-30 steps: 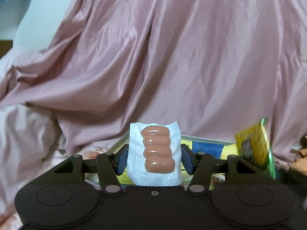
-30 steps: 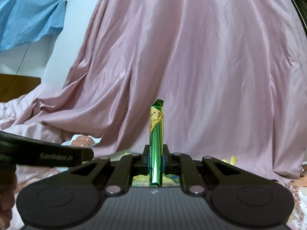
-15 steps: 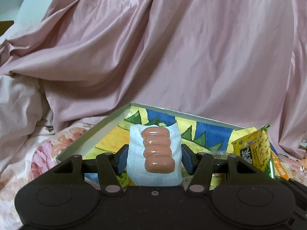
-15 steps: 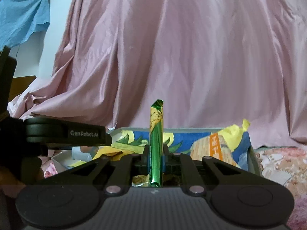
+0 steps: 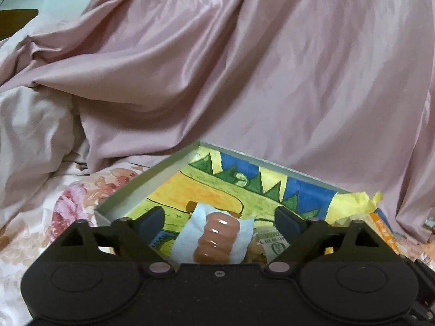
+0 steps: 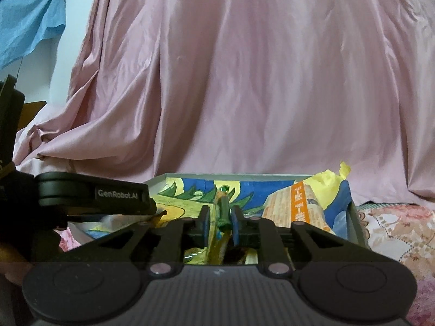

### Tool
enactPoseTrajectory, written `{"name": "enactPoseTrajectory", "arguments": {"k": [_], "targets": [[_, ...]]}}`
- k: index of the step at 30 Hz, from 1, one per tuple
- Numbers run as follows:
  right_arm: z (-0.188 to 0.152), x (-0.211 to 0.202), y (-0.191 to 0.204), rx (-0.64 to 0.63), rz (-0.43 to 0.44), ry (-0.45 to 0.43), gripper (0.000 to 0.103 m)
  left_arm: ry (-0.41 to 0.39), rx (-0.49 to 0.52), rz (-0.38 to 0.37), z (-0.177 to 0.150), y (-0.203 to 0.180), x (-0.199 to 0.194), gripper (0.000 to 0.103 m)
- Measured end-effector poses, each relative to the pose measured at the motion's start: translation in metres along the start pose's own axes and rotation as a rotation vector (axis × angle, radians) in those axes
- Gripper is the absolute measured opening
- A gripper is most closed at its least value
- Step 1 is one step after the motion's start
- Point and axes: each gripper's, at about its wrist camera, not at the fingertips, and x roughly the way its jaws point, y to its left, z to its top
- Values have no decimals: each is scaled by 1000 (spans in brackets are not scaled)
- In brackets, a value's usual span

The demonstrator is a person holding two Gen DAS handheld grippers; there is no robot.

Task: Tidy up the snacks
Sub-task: 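Open both tools to release the snacks into the tray and lift away, then move both tools back toward the blue bar and round bread beside the tray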

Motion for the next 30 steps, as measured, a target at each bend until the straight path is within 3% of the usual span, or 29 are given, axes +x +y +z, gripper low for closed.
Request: {"name": "enactPoseTrajectory", "arguments": {"k": [1,6,16,20,30], "targets": [[0,-1,0,-7,1,-6,32,-7,-1,4,1,1,-4,95],[1,-7,5,-44,-9,-36,48,-62,-7,21,12,5,-26,102],[15,-32,13,-75,-42,-136,91,-121,6,37,21,14,-70,102],[16,-52,14,-71,-54,-180,103,-129,15,34,17,20,-92,102],[11,-111,37,-159,-66,-246,103,-145,-4,15,-5,44,-146,102]]}}
